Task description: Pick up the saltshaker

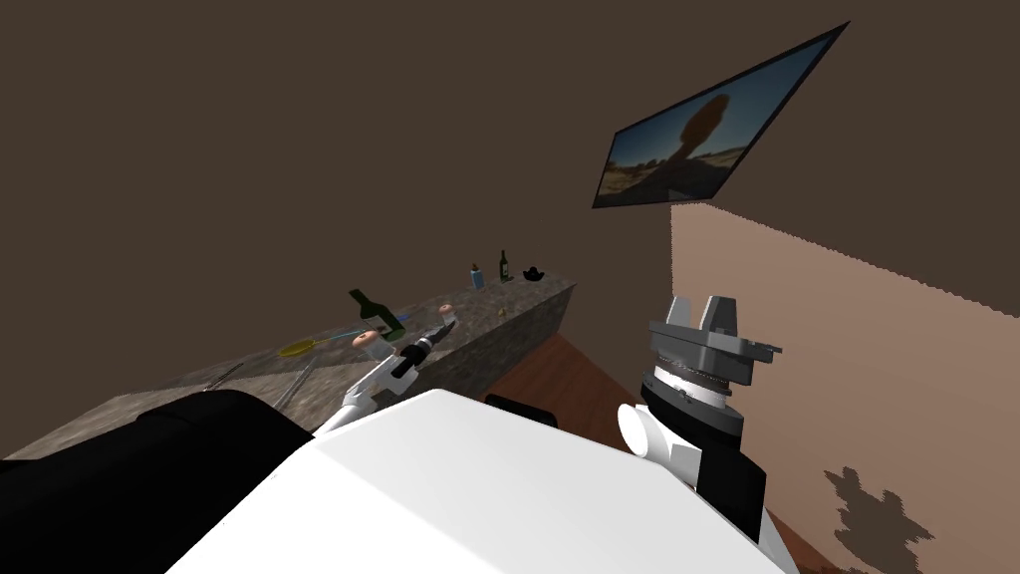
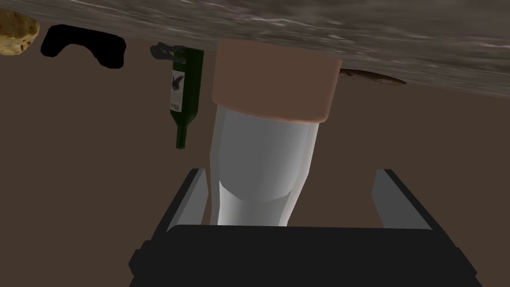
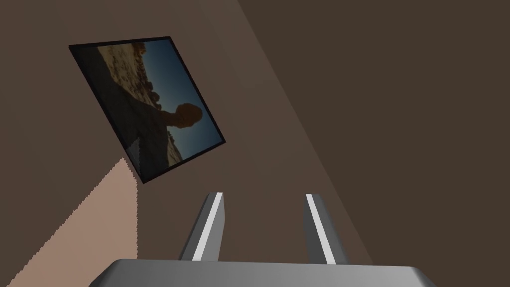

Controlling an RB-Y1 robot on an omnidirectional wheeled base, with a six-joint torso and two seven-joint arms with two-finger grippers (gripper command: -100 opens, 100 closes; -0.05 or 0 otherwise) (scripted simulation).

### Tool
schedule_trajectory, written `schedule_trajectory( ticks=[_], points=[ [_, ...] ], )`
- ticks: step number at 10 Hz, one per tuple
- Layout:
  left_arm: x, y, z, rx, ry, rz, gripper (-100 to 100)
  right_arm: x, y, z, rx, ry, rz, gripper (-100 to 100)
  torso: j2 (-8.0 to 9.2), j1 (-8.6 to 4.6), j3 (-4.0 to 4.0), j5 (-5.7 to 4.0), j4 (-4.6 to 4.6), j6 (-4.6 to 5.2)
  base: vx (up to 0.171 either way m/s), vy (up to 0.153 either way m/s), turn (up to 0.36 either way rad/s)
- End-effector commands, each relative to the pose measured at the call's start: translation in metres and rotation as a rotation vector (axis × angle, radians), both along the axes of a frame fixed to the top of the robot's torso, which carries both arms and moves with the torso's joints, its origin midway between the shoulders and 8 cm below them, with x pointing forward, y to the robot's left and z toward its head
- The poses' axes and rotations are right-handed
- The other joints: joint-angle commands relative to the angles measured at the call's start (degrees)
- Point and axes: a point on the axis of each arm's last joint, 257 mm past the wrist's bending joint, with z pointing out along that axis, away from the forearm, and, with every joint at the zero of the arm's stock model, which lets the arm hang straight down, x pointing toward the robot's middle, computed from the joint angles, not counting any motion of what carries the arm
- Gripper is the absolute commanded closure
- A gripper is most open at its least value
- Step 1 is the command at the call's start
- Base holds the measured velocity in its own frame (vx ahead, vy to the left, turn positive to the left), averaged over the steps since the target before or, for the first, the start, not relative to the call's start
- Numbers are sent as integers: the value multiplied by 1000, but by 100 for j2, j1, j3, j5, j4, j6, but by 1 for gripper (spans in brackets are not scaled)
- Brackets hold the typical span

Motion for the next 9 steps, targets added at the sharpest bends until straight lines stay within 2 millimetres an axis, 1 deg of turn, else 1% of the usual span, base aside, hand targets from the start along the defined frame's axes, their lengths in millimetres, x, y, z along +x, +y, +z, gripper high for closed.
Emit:
schedule_trajectory(
  ticks=[1,2,3,4,5,6,7,8,9],
  points=[
    [13,4,-2,0,-5,9,-100,0,0,0,0,0,0,0,0,0,0,0,0,0,-64,14,-5],
    [16,9,-5,0,0,18,-100,0,0,0,0,0,0,0,-12,1,-6,0,-2,-2,-14,3,3],
    [26,2,-11,2,-2,10,-100,0,0,0,0,0,0,0,-27,-2,-15,-1,-5,-2,-96,4,3],
    [34,6,-11,1,-4,17,-100,0,0,0,0,0,0,0,-9,-3,-6,0,-3,-1,-112,12,-4],
    [42,10,-12,-1,-6,25,-100,0,0,0,0,0,0,0,-2,0,-1,-1,0,-2,-54,16,-1],
    [46,12,-13,-2,-6,29,-100,0,0,0,0,0,0,0,-15,2,-8,0,-2,-2,-10,14,-1],
    [57,4,-18,1,-6,19,-100,0,0,0,0,0,0,0,-30,1,-16,0,-6,-2,-90,35,2],
    [64,7,-18,-1,-6,26,-100,0,0,0,0,0,0,0,-11,8,-8,1,-3,-2,-124,21,-7],
    [72,11,-19,-3,-5,34,-100,0,0,0,0,0,0,0,0,4,0,1,0,-2,-61,5,-1]
  ],
)
